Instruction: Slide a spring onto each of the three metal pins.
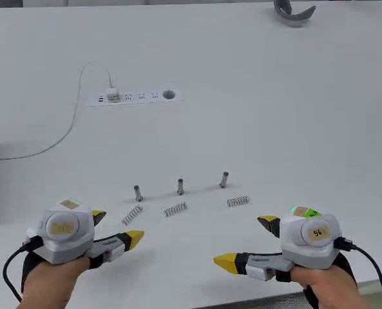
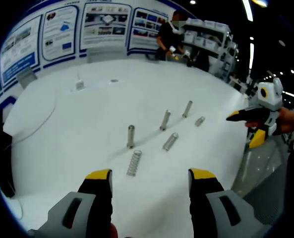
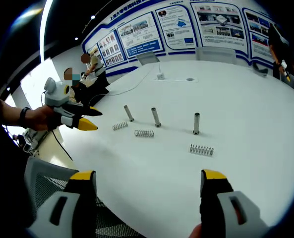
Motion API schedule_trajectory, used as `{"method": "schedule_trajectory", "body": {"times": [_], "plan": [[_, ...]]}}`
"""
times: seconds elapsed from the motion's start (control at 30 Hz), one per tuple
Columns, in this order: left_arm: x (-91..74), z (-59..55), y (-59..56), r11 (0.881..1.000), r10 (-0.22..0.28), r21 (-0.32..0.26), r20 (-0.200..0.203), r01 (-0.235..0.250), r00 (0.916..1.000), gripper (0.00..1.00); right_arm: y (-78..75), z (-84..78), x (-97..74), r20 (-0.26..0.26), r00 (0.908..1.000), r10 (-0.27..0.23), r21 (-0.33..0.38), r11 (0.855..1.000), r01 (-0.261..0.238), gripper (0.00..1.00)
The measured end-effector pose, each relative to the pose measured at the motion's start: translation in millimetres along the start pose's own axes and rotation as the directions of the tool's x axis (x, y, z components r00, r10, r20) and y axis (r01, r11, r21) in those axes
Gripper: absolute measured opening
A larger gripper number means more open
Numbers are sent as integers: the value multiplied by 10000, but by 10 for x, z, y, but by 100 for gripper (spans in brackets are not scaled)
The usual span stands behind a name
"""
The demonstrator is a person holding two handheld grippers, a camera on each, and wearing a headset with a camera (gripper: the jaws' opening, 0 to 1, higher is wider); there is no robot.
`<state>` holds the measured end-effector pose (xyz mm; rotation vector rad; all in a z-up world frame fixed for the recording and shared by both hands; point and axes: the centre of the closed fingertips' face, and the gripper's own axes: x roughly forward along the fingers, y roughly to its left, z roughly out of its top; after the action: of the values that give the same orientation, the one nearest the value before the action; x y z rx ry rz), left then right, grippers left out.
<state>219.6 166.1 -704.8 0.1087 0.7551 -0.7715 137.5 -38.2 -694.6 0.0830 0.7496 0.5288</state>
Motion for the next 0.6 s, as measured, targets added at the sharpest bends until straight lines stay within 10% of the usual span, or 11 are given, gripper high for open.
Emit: {"method": "schedule_trajectory", "body": {"times": [0.6], "plan": [[-136,-105,-38,9997,-108,-221,-32,107,9999,72,34,29,76,-6,10000,90,52,9999,-90,88]]}}
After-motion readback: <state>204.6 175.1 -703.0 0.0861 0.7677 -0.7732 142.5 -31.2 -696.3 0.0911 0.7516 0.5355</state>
